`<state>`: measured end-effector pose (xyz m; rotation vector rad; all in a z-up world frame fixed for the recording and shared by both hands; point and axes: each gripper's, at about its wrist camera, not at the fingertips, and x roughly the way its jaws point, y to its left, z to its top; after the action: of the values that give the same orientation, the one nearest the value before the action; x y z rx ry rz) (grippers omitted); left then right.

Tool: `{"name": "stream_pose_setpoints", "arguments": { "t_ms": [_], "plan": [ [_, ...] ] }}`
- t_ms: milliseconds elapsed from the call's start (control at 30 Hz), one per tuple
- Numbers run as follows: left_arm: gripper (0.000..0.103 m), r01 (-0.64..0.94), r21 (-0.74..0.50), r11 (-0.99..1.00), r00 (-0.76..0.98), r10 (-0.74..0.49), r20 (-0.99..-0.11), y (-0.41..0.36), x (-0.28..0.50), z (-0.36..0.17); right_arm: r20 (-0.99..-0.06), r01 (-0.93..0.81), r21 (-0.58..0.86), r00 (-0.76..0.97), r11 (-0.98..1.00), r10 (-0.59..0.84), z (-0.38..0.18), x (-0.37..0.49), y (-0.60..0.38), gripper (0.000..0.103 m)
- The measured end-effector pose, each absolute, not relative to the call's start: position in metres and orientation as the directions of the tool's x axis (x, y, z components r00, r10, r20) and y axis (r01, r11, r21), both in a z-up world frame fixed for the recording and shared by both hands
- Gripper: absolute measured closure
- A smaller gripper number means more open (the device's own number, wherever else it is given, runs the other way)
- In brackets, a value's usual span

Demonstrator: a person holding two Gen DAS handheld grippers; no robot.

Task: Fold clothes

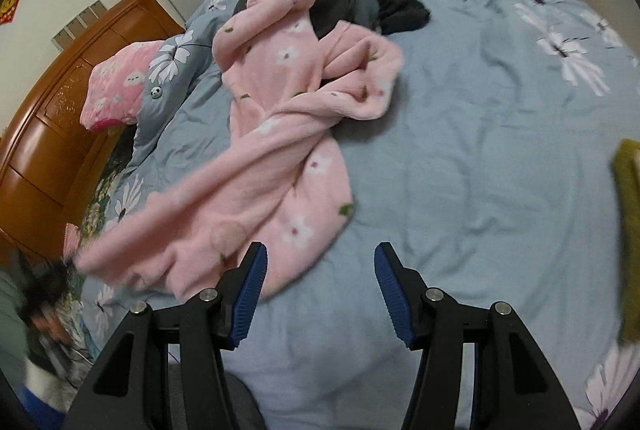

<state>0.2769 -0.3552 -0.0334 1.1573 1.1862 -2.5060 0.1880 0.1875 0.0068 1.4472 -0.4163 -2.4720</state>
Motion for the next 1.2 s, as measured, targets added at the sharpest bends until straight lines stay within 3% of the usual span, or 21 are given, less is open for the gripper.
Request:
{"name": "stream_pose_setpoints", "arguments": {
  "t_ms": [133, 400, 467, 533, 633, 667, 733, 800, 1000, 1167, 1200],
  "plan": [
    [0.097, 0.47, -0.641, -0.606, -0.683, 0.21, -0.699, -0.362, 0.292, -0.069, -0.804, -0.038, 0.44, -0.462, -0.897, -0.375, -0.013, 0.136, 0.2, 0.046],
    [0.092, 0.505, -0.686, -0.523, -0.68, 0.248, -0.69, -0.371, 0.3, -0.085, -0.788, -0.325, 0.568, -0.481, -0.756, -0.385, -0.06, 0.043, 0.239, 0.046],
    [0.084, 0.53, -0.702, -0.476, -0.683, 0.251, -0.686, -0.377, 0.307, -0.087, -0.794, -0.374, 0.569, -0.48, -0.732, -0.373, -0.07, 0.024, 0.245, 0.046],
    [0.062, 0.569, -0.694, -0.44, -0.668, 0.244, -0.703, -0.382, 0.316, -0.088, -0.813, -0.396, 0.549, -0.459, -0.736, -0.359, -0.076, 0.008, 0.246, 0.046],
    [0.054, 0.602, -0.723, -0.338, -0.673, 0.273, -0.688, -0.386, 0.329, -0.091, -0.82, -0.398, 0.541, -0.444, -0.741, -0.361, -0.077, -0.005, 0.246, 0.047],
    [0.052, 0.596, -0.743, -0.304, -0.683, 0.294, -0.668, -0.385, 0.33, -0.091, -0.818, -0.395, 0.546, -0.442, -0.739, -0.368, -0.076, -0.008, 0.245, 0.05],
    [0.045, 0.584, -0.77, -0.257, -0.692, 0.34, -0.638, -0.378, 0.327, -0.09, -0.816, -0.384, 0.551, -0.436, -0.741, -0.38, -0.074, -0.014, 0.244, 0.079],
    [0.044, 0.573, -0.782, -0.245, -0.69, 0.37, -0.622, -0.369, 0.321, -0.087, -0.817, -0.348, 0.541, -0.434, -0.766, -0.379, -0.062, -0.015, 0.238, 0.097],
    [0.039, 0.584, -0.759, -0.287, -0.646, 0.402, -0.649, -0.34, 0.296, -0.084, -0.758, -0.189, 0.542, -0.531, -0.819, -0.379, -0.003, 0.017, 0.237, 0.098],
    [0.043, 0.602, -0.775, -0.193, -0.667, 0.413, -0.621, -0.334, 0.279, -0.097, -0.67, -0.096, 0.571, -0.629, -0.815, -0.395, 0.049, 0.081, 0.266, 0.098],
    [0.05, 0.598, -0.779, -0.189, -0.67, 0.415, -0.616, -0.333, 0.277, -0.097, -0.655, -0.091, 0.579, -0.643, -0.81, -0.397, 0.056, 0.096, 0.275, 0.098]
  ]
}}
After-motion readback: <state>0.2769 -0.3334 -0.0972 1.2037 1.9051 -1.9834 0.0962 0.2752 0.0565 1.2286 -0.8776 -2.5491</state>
